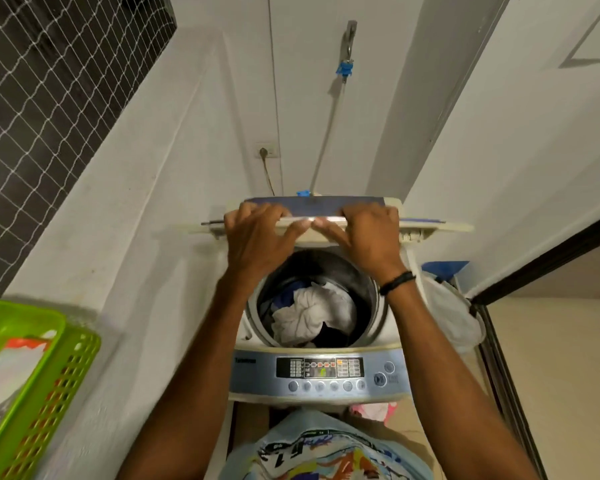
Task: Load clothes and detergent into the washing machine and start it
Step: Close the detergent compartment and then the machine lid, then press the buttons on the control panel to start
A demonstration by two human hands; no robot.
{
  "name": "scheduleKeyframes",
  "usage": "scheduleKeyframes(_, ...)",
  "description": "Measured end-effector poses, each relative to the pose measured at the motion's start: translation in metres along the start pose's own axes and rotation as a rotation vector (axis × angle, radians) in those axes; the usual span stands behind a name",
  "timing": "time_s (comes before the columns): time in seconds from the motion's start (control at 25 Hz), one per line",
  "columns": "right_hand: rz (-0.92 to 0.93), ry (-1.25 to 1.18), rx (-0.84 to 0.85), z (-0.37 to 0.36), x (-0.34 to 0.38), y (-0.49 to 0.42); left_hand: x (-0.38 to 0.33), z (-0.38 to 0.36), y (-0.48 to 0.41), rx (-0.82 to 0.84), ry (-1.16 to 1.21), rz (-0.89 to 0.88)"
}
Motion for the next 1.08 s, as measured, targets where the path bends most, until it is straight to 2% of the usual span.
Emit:
scheduleKeyframes(0.24,-0.046,-0.067,0.136,-0.037,-0.001,0.088,0.018,-0.039,0.082,0.042,0.000,-0.034)
scheduleKeyframes(0.4,-0.080,-0.137,0.342,-0.084,-0.005,0.141,0.039,-0.087,0.130,0.198,0.033,-0.010)
scheduleKeyframes(0.6,-0.105,-0.088,0.523,-0.159,-0.014,0.201,0.066,-0.154,0.178,0.326,-0.006,0.108)
scheduleKeyframes(0.76,-0.143,-0.136,0.460,-0.178,-0.021,0.216,0.070,-0.172,0.188,0.272,-0.018,0.126)
scheduleKeyframes(0.96,-0.187,-0.382,0.356,-0.164,-0.029,0.229,0.071,-0.175,0.210,0.275,0.082,0.146)
scheduleKeyframes(1.08,-0.273,-0.375,0.271,-0.142,-0.041,0.252,0.077,-0.177,0.246,0.288,0.185,0.288)
Point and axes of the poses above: each hand's wrist, its own y-axis away from the middle knuckle, its own z-axis out of the back of the hand, x = y × z, the point moved 8 cm from there along -y, towards the middle knuckle, and after that the axes turned 5 degrees about y, right-handed, at the moved point
